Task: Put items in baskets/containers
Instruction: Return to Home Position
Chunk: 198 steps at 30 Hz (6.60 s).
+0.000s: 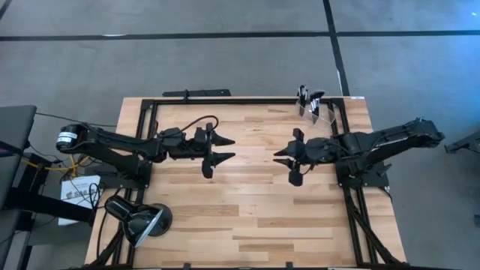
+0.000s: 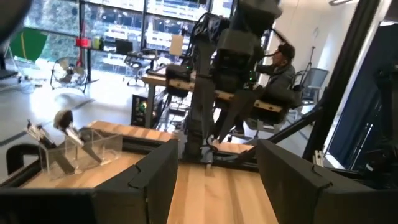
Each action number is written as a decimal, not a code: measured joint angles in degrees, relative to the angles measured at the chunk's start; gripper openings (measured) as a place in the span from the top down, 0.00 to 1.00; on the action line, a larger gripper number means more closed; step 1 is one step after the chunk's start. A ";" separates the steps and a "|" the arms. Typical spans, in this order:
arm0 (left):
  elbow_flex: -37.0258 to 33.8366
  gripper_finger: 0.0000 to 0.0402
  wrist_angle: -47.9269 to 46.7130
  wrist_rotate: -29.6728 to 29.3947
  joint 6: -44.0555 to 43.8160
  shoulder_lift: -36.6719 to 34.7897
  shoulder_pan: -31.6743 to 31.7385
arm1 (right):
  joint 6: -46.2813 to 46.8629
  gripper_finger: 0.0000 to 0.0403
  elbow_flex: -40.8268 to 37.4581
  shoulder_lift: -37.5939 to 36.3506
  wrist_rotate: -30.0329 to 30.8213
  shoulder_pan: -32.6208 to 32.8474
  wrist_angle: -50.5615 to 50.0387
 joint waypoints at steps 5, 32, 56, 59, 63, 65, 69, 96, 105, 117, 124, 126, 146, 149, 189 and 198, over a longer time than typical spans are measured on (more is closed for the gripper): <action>-0.04 0.47 -0.07 -0.03 -2.42 0.62 -0.55 | -0.50 0.81 0.00 2.89 2.62 0.01 1.55; -18.21 0.99 2.67 -2.26 -2.64 -16.78 -6.36 | 6.90 0.95 -26.27 -23.41 8.11 6.14 12.37; -37.40 0.99 7.60 -2.41 -0.56 -38.95 -5.11 | 2.58 1.00 -42.50 -61.45 10.07 13.28 7.10; -37.40 0.99 7.37 -2.41 0.40 -39.06 -5.09 | 2.20 1.00 -42.98 -61.41 11.03 13.76 8.61; -37.40 0.99 7.15 -2.36 1.78 -39.15 -4.47 | -1.74 1.00 -45.81 -61.63 13.74 13.63 12.29; -37.38 0.99 7.15 -2.37 1.82 -39.15 -3.61 | -5.46 1.00 -48.82 -61.61 14.08 13.45 18.23; -37.38 0.99 7.22 -2.36 1.82 -39.15 -1.93 | -10.84 1.00 -51.76 -60.80 8.62 11.70 28.54; -37.33 0.99 -0.66 2.77 -0.04 -44.56 1.18 | -7.01 1.00 -51.82 -61.61 -11.15 -6.59 24.86; -37.33 0.99 -8.09 2.27 -1.26 -52.67 1.11 | -6.97 1.00 -51.84 -61.61 -11.22 -6.59 24.83; -37.31 0.99 -25.70 2.05 -2.05 -71.74 1.11 | -7.95 1.00 -50.81 -61.61 -10.44 -6.57 22.40; -37.31 0.99 -27.23 2.11 -2.59 -71.41 -0.02 | -8.06 1.00 -50.84 -61.54 -10.04 -6.59 22.50; -37.31 0.99 -27.24 1.84 -2.53 -71.43 -0.67 | -8.06 1.00 -50.84 -61.40 -9.99 -6.59 22.49; -37.31 0.99 -27.85 0.83 -0.93 -67.80 -1.57 | -8.02 1.00 -50.84 -61.46 -9.82 -6.59 22.50; -37.31 0.99 -27.76 0.83 -0.91 -67.80 -1.57 | -8.02 1.00 -50.84 -61.46 -9.82 -6.59 22.49; -37.31 0.99 -27.15 0.81 -1.41 -67.80 -1.57 | -7.99 1.00 -50.84 -61.46 -9.81 -6.59 22.47; -37.31 0.99 -27.15 0.83 -1.41 -67.80 -1.55 | -7.98 1.00 -50.84 -61.46 -9.82 -6.59 22.47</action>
